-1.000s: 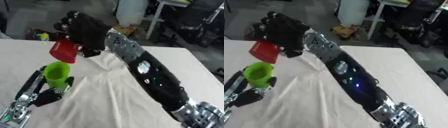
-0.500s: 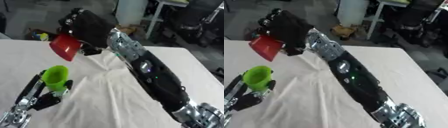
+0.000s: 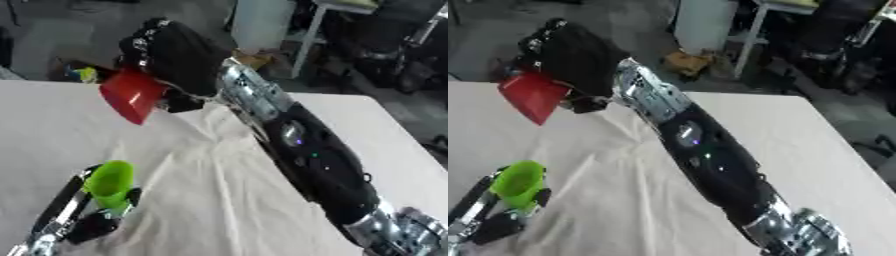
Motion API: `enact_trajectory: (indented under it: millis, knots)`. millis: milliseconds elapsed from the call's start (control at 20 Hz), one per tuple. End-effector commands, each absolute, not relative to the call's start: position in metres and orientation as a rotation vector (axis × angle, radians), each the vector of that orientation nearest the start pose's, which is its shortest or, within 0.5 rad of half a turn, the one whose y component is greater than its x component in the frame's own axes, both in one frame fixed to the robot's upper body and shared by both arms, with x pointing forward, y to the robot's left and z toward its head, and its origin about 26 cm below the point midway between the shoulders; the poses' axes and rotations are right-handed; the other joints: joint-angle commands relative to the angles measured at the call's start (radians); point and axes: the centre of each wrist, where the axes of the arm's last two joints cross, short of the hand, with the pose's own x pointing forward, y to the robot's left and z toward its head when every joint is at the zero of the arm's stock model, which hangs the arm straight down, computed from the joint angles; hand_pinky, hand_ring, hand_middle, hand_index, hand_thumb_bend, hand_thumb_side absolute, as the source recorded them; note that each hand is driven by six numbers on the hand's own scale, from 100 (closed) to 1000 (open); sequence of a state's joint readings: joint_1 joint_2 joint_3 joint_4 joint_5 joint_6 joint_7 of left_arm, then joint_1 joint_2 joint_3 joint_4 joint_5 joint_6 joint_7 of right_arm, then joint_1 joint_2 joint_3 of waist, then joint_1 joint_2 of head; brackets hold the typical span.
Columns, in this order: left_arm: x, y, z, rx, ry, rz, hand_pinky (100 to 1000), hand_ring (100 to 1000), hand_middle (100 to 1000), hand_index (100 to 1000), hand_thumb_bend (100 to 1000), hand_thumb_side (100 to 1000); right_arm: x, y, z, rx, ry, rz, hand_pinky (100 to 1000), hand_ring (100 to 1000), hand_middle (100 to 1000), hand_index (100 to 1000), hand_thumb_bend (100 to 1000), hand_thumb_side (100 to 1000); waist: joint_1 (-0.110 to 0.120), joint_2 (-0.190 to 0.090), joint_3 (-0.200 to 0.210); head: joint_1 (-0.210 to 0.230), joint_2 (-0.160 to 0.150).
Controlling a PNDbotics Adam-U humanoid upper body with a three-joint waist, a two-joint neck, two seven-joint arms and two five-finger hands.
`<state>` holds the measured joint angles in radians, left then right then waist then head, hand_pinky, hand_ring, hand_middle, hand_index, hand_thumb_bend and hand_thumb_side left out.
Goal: Pour the contents of one cup into another cup.
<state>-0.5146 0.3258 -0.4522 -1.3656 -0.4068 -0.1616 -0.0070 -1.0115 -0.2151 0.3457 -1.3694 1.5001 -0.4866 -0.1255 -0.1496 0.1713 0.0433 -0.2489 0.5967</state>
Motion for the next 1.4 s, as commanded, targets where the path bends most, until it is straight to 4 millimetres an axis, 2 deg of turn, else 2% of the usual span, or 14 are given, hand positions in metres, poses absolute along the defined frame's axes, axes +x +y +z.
enact_trajectory:
  millis: [50,150,350,600,750,800,950,1150,1400]
  knots:
    - [0.376,0.187,0.068,0.341,-1.892,-1.224,710,934,852,888,1000,665,0.412,-0.101,0.283,1.277,2.002,-1.591,484,441,464,703,100,283,0.001,-0.011,-0.003,-0.004,-0.003]
    - [0.374,0.188,0.070,0.359,-1.914,-1.263,746,956,874,901,1000,664,0.412,-0.102,0.282,1.277,2.002,-1.596,483,442,463,703,100,286,0.002,-0.012,-0.002,-0.004,-0.002]
    - [0.370,0.190,0.076,0.390,-1.940,-1.302,753,960,880,904,1000,672,0.413,-0.103,0.281,1.275,2.007,-1.601,482,436,455,701,100,290,0.003,-0.015,0.000,-0.007,0.000]
    - [0.366,0.195,0.084,0.388,-1.962,-1.214,711,950,870,889,1000,695,0.416,-0.108,0.281,1.275,2.075,-1.601,476,382,382,679,100,259,0.005,-0.022,0.002,-0.010,0.001]
    - [0.365,0.196,0.088,0.375,-1.964,-1.183,711,950,870,889,1000,695,0.416,-0.109,0.284,1.269,2.108,-1.604,476,382,382,679,100,259,0.005,-0.023,0.002,-0.010,0.002]
    - [0.364,0.196,0.089,0.373,-1.964,-1.178,684,946,859,874,1000,720,0.416,-0.110,0.284,1.268,2.113,-1.606,457,241,265,617,100,168,0.005,-0.024,0.002,-0.010,0.001]
    - [0.359,0.199,0.095,0.370,-1.988,-1.085,673,941,853,869,1000,726,0.428,-0.128,0.272,1.323,2.224,-1.609,445,202,230,577,100,106,0.015,-0.031,-0.004,-0.005,0.002]
    - [0.353,0.201,0.103,0.325,-2.009,-1.017,662,938,848,864,1000,749,0.443,-0.160,0.256,1.437,2.401,-1.596,430,164,196,528,100,100,0.025,-0.030,-0.003,-0.003,0.000]
    - [0.346,0.205,0.109,0.260,-2.020,-0.923,658,939,847,861,1000,754,0.454,-0.200,0.211,1.559,2.646,-1.627,410,141,174,483,100,100,0.048,-0.026,0.006,-0.002,-0.002]
